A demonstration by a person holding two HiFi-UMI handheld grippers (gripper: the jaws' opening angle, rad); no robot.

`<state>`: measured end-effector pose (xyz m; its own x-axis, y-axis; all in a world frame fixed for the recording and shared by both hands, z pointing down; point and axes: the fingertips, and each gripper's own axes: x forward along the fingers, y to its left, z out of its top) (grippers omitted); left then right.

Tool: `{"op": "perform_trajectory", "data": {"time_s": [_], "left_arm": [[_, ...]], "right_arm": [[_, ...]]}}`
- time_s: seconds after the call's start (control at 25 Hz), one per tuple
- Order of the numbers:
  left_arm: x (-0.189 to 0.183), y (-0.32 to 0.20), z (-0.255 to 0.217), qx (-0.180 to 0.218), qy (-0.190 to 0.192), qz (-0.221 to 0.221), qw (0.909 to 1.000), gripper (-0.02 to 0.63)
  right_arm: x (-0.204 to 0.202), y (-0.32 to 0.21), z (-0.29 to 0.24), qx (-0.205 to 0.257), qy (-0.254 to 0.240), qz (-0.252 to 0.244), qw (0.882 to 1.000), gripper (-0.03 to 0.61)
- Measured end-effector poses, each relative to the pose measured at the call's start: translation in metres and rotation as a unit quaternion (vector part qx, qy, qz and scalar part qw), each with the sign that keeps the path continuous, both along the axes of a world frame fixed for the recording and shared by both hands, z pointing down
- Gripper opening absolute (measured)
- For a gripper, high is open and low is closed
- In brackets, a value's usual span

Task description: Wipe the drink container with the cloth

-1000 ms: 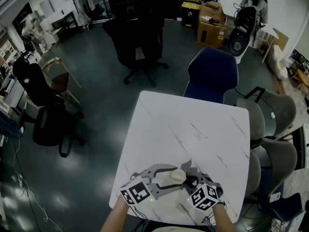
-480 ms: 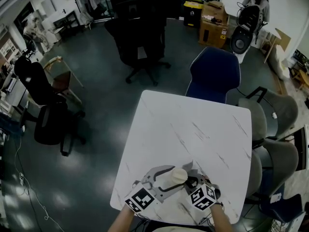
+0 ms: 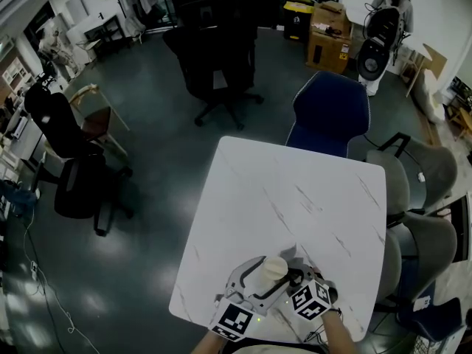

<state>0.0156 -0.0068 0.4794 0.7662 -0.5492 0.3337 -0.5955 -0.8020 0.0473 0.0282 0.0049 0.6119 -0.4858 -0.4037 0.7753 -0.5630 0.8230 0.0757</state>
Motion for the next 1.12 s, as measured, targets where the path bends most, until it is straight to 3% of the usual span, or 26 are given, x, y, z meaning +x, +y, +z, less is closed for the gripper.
{"op": "perform_trajectory", "data": {"time_s": [0.12,0.36,0.52,0.72,1.12], "left_arm": [[-0.003,-0.008,-0.005,0.013,0.006,-0.059,0.9982,0.298],[-0.003,-0.008,-0.005,0.001,0.003,-0.100,0.9949,0.296],[-0.001,-0.006,0.002,0.015,-0.014,-0.101,0.9946,0.295],[-0.001,-0.006,0.002,0.015,-0.009,-0.101,0.9947,0.280],[-0.002,-0.004,0.002,0.019,-0.004,-0.060,0.9980,0.276]], "right_arm": [[0.000,-0.001,-0.001,0.001,-0.001,0.001,1.000,0.044],[-0.001,0.001,0.001,0.000,-0.003,0.004,1.000,0.044],[-0.001,0.003,0.007,-0.003,-0.002,0.006,1.000,0.044],[-0.002,0.002,0.010,-0.004,-0.003,0.010,1.000,0.044],[-0.003,0.003,0.000,-0.003,-0.012,0.011,1.000,0.044]]}}
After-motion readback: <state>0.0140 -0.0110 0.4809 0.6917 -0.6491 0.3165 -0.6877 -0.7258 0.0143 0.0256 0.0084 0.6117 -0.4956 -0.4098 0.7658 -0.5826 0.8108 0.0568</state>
